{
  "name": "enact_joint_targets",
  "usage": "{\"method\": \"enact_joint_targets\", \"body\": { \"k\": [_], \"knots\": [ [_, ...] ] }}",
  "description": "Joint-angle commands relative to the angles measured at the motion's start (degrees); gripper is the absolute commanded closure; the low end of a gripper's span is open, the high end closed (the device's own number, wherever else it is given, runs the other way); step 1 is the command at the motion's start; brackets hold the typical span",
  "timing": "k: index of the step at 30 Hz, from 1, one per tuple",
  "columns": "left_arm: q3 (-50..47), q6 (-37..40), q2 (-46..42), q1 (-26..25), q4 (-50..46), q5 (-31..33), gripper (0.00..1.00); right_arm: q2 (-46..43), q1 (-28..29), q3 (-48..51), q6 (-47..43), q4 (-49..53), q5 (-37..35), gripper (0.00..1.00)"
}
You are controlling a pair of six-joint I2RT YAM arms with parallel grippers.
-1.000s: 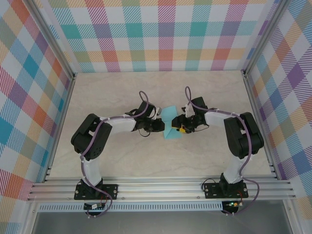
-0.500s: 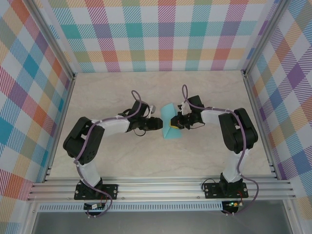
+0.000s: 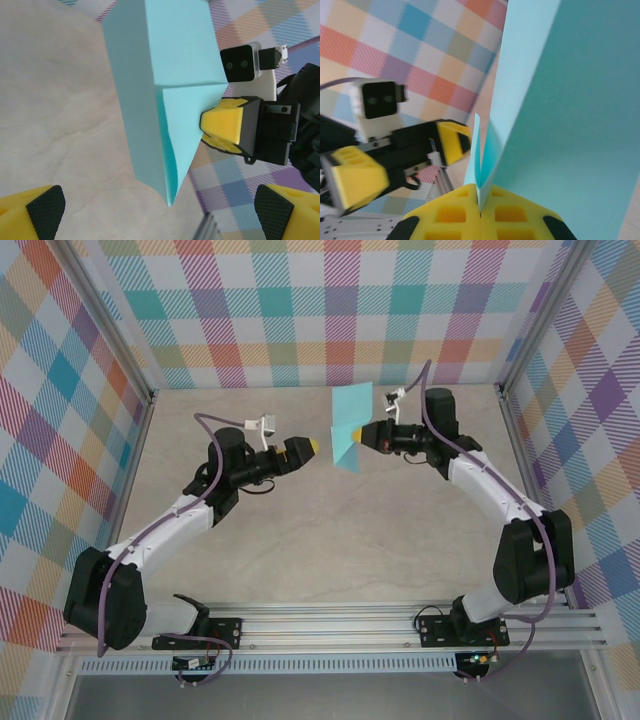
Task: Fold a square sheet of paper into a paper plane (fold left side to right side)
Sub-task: Turn over the paper at the center of the table.
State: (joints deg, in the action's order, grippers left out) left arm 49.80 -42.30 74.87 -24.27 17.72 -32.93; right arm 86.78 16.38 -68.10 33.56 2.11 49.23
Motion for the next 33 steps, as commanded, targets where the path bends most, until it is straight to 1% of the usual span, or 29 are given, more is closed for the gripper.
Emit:
{"method": "enact_joint_targets", "body": {
  "k": [1,4,7,12,14,17,19,25,27,30,32,33],
  "knots": [
    [2.6,-6.7,0.0,0.3,9.4,-5.3,0.00,-1.8,0.7,-2.9,4.2,-3.0,5.5,0.97],
    [3.4,-10.6,1.4,-0.6,15.8,-7.5,0.00,-2.7,2.2,-5.2,5.3,-2.6,6.3,0.97],
    [4.4,-12.2,2.5,-2.0,18.5,-8.3,0.02,-3.4,3.5,-5.9,6.7,-3.8,6.3,0.96],
    [5.2,-15.0,4.3,-4.1,23.0,-9.0,0.10,-3.5,4.8,-5.9,10.0,-6.6,6.1,0.95],
    [5.5,-15.3,4.6,-4.6,23.5,-9.0,0.16,-3.5,5.1,-5.7,10.6,-7.2,6.0,0.95],
    [5.5,-15.4,4.8,-5.0,23.4,-8.5,0.34,-3.7,5.1,-5.6,11.1,-7.8,5.9,0.95],
    [5.2,-15.6,4.7,-5.0,23.3,-7.8,0.44,-4.1,5.1,-5.6,10.8,-7.3,5.3,0.94],
    [4.3,-15.3,4.2,-5.1,22.4,-6.8,0.69,-4.8,5.1,-5.0,9.7,-5.4,3.9,0.88],
    [4.0,-14.6,3.8,-5.1,21.1,-6.3,0.76,-5.2,5.0,-4.9,9.0,-4.3,3.2,0.85],
    [3.7,-11.5,2.4,-5.1,16.8,-4.9,0.86,-6.0,4.7,-4.9,7.2,-1.4,1.8,0.79],
    [3.8,-8.3,1.2,-5.2,12.4,-3.7,0.87,-6.7,4.4,-5.1,5.4,1.3,0.8,0.73],
    [3.9,-6.2,0.4,-5.2,9.2,-3.0,0.87,-7.1,4.2,-5.3,3.7,4.0,-0.6,0.67]
  ]
}}
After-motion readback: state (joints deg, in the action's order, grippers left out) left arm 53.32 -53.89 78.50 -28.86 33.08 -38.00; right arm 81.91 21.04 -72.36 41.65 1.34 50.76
